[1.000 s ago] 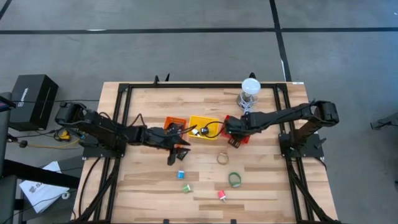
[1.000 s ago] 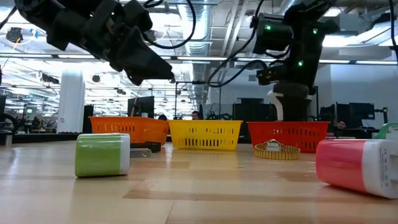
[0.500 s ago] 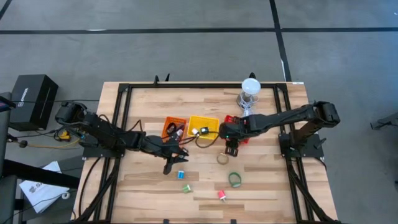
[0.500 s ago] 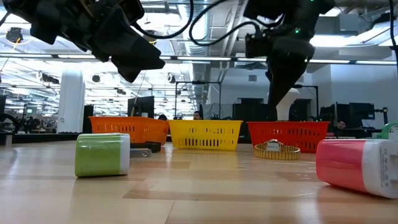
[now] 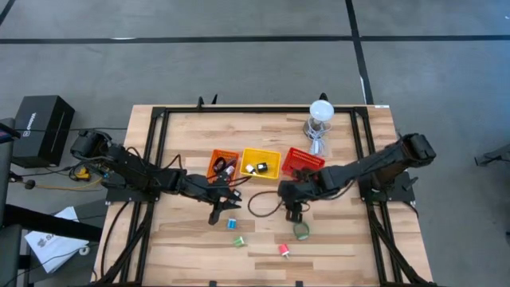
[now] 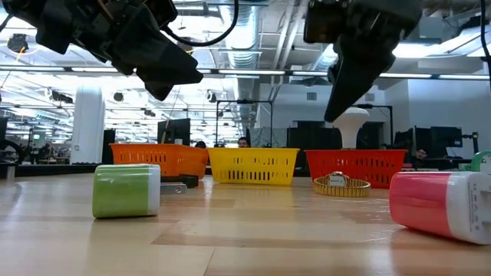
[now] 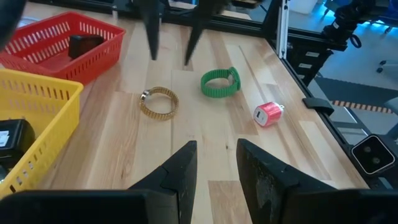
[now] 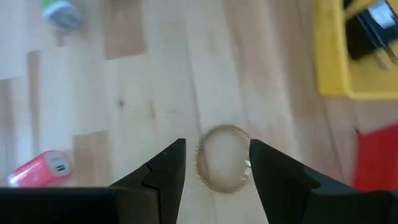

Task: Pick & Place Office items
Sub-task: Put the gold wristwatch into the orange bin

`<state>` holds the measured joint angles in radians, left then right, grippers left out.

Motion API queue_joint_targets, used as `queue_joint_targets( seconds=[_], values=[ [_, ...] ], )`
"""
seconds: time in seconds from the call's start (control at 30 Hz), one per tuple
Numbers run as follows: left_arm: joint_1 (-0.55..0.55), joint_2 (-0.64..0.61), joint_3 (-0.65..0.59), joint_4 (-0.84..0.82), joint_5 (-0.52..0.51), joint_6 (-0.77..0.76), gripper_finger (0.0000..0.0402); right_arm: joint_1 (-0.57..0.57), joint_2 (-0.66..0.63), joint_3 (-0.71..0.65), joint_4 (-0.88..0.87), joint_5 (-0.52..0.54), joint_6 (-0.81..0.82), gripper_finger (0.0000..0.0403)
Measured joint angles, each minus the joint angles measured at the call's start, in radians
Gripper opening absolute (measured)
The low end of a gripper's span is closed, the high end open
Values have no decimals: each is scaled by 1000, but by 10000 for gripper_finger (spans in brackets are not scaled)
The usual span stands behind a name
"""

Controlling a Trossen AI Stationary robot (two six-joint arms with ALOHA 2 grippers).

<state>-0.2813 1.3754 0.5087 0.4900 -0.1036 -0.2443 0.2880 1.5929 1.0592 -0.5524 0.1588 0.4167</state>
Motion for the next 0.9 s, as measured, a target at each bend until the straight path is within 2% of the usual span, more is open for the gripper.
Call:
queue_joint_targets(
  seconds=[0.23, 0.53, 0.9],
  values=[
    [0, 0, 0, 4, 0, 1, 108, 61, 99, 3, 105, 6, -31, 168],
    [1, 0, 0, 15, 0, 3, 108, 92, 247, 47, 55, 14, -26, 149],
    [1, 0, 0, 17, 0, 3, 108, 72, 268, 57, 7, 15, -24, 119]
  ],
)
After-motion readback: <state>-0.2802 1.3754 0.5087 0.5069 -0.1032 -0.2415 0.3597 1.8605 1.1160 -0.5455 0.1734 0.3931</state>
